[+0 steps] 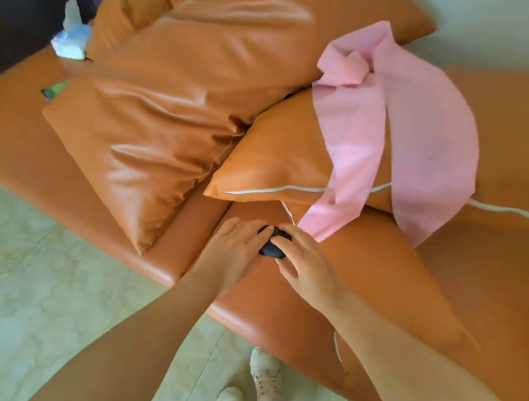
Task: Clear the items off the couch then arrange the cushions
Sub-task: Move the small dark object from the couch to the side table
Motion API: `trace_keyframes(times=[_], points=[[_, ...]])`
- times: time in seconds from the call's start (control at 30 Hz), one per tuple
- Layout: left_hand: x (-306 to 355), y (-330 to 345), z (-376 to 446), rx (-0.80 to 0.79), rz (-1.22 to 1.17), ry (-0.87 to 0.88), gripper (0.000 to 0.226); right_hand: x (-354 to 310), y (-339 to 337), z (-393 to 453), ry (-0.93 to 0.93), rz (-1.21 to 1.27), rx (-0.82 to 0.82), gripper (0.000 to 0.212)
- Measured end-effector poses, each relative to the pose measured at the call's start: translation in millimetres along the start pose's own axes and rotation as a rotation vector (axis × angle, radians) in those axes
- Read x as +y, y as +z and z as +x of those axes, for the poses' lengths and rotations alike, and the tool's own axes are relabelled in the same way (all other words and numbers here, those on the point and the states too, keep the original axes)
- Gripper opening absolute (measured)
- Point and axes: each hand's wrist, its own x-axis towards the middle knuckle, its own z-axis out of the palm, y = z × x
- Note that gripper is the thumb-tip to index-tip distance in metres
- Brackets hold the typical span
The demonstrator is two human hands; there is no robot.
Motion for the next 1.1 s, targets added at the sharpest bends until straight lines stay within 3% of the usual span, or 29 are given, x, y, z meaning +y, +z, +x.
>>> trace_keyframes(times=[0.2, 0.43, 0.57, 0.7, 1.1], points=[[53.2, -25.9, 62.2, -0.045, -0.090, 0.135, 0.042, 2.3, -79.6, -37.7, 0.162, -0.058, 0.106, 0.042], [153.6, -33.2, 149.9, 0.084, -0.174, 0.336, 0.044, 48.6, -165.2, -108.1, 0.277, -0.122, 0.221, 0.045], [223.3, -18.0, 193.8, 0.022, -0.155, 0.346, 0.045, 90.8, -217.0, -158.7, 0.293, -0.147, 0.257, 0.037], [294.8, 6.4, 235.7, -0.041, -0.172, 0.371, 0.044, 132.8, -266.7, -217.7, 0.350, -0.171, 0.251, 0.043], [478.0, 63.5, 348.6, -0.016, -0.235, 0.545, 0.041, 227.4, -391.2, -351.8, 0.542, -0.204, 0.305, 0.046]])
